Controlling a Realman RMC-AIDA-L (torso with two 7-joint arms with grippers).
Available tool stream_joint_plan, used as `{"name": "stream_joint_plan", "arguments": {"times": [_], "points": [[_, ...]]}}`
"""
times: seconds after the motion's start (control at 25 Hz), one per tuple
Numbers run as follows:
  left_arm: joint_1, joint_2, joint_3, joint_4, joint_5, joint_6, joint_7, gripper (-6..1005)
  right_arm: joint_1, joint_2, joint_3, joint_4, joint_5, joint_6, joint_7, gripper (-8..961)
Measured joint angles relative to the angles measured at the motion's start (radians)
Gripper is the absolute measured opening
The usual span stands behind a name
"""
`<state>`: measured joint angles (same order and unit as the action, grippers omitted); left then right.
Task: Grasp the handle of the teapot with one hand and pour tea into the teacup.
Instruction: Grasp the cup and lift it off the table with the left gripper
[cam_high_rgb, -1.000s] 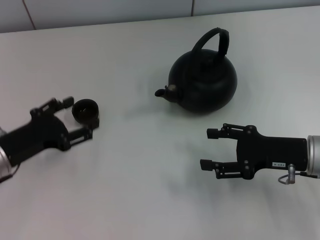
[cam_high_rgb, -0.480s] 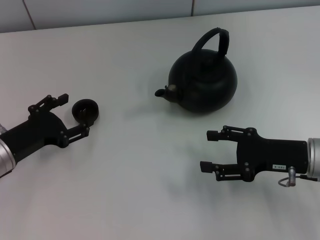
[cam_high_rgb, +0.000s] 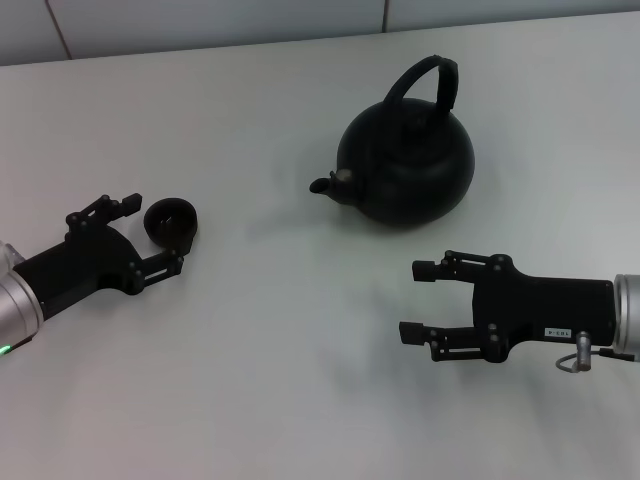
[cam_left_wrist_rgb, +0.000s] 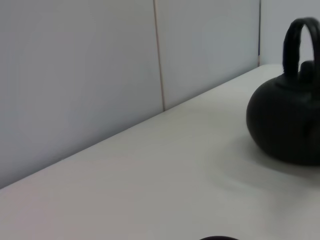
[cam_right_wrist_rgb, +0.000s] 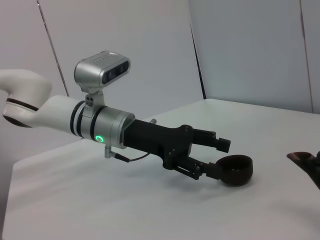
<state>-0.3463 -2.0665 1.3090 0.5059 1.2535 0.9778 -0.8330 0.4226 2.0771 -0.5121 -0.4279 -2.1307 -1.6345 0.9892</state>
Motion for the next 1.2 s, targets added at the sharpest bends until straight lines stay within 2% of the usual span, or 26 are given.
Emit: {"name": "stream_joint_plan", "arguments": {"times": [0.36,1.2], "points": [[-0.034,-0.001,0.008,-0.026,0.002,-0.031,-0.001,799,-0.003,0.0,-0.002,-0.003,0.0,-0.008,0.002,818],[-0.051,-0.004,0.039,-0.027,-0.001,-0.08,-0.027,777,-0.012,-0.002,-0.006,-0.006,0.0,-0.012,0.002,818]]}}
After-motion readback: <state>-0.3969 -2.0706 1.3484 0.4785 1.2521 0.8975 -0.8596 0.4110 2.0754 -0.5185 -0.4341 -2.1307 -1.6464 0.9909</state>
